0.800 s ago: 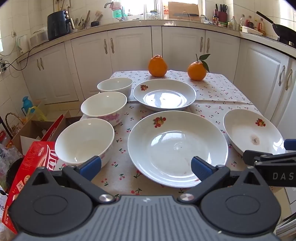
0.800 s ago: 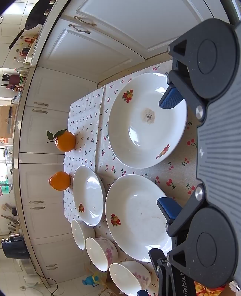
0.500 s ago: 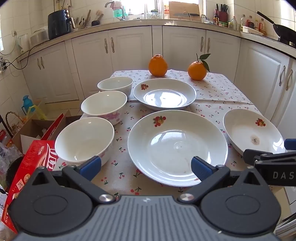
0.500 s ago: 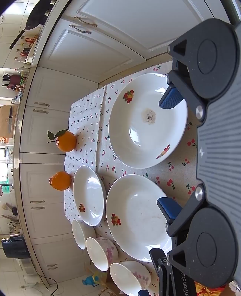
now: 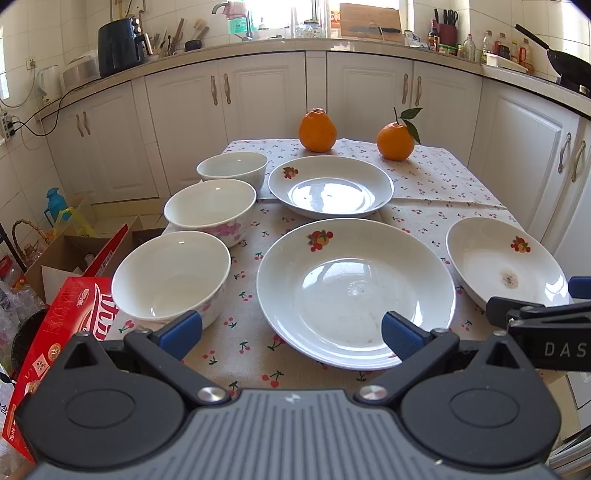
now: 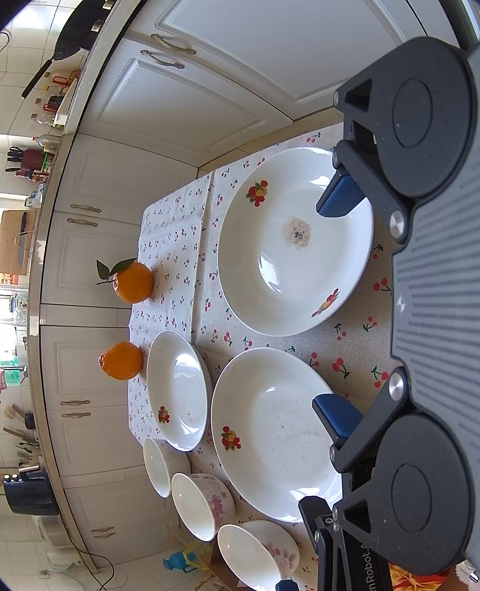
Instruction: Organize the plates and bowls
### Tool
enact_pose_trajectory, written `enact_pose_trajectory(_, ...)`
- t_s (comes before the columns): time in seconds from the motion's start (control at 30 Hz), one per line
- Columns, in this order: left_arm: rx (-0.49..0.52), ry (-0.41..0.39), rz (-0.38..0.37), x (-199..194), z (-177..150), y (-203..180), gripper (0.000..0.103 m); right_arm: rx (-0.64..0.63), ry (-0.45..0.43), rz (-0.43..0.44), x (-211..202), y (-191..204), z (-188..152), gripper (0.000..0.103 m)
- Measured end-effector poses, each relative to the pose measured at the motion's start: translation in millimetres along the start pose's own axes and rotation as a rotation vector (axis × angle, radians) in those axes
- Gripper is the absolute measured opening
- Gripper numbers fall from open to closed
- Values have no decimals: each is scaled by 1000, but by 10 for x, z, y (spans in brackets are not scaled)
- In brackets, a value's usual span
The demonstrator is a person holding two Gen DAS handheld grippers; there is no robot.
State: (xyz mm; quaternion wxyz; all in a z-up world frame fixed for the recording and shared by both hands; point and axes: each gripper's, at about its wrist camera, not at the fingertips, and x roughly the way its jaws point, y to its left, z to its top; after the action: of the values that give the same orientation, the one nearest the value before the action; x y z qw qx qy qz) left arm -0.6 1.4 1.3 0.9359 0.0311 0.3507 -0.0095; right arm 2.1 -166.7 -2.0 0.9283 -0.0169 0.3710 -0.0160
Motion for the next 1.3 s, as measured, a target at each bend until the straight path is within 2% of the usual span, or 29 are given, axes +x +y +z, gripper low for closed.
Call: enact_pose_trajectory(1.3, -19, 0, -7, -19, -1, 20, 102, -7, -5, -6, -17, 5, 6, 103)
